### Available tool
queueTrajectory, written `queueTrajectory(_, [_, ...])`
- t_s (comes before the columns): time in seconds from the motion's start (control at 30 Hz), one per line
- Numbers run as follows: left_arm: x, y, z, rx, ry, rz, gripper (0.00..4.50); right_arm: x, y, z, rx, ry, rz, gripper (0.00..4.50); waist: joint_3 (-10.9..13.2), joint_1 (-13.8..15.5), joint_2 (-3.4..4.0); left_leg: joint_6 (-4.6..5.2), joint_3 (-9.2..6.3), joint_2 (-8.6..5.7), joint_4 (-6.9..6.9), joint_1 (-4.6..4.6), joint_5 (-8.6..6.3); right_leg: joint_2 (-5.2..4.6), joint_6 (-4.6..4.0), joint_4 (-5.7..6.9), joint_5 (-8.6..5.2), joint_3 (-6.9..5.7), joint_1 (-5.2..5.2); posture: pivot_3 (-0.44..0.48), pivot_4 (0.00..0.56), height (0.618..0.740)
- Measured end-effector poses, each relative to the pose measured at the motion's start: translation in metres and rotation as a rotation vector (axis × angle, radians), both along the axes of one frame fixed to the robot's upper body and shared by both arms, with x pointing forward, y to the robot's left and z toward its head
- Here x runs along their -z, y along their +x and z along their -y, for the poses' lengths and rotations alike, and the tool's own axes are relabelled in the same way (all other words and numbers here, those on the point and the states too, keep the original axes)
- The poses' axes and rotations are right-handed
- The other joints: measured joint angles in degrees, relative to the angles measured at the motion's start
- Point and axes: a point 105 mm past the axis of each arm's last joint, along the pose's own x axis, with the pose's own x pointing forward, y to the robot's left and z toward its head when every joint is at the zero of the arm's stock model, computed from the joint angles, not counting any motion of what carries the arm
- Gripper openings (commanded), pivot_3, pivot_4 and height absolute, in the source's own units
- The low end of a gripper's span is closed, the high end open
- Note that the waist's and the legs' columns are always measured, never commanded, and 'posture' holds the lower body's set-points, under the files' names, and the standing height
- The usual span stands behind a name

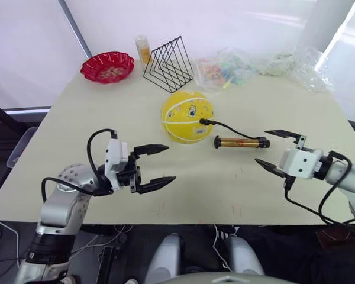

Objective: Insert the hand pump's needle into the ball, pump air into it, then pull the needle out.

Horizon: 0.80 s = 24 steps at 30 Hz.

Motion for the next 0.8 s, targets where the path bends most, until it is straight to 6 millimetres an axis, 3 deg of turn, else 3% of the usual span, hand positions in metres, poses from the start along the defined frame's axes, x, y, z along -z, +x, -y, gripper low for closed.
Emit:
queueTrajectory(0.17, [-0.018,0.018,0.001,-0.058,-0.049,0.047,4.50,-0.001,-0.019,-0.001,0.053,0.296,-0.123,4.40,0.0,-0.1,-0.04,0.00,0.03,0.00,0.05,0.04,0.00,0.01,0.01,0.08,0.01,0.06,0.01,0.000,0.150,0.737])
queueTrajectory(0.33, [-0.032,0.058,-0.001,-0.205,-0.073,0.079,4.50,-0.002,-0.039,-0.009,0.053,0.504,-0.224,4.40,0.0,-0.2,-0.05,0.01,0.06,-0.01,0.10,0.11,0.00,0.04,0.04,0.20,0.02,0.11,0.01,0.000,0.150,0.737])
queueTrajectory(0.53, [-0.038,0.084,0.004,-0.289,-0.072,0.085,4.50,-0.008,-0.047,-0.015,0.021,0.579,-0.252,4.40,0.0,-0.4,-0.19,0.00,0.09,0.00,0.11,0.13,0.00,0.08,0.07,0.20,0.04,0.15,0.02,0.000,0.150,0.737])
queueTrajectory(0.8, [-0.061,0.137,0.032,-0.425,-0.112,0.090,4.50,-0.006,-0.058,-0.018,-0.006,0.598,-0.282,4.40,0.0,-0.2,-0.38,0.00,0.08,-0.06,0.18,0.08,0.01,0.06,0.16,0.18,0.09,0.14,0.02,0.000,0.150,0.737])
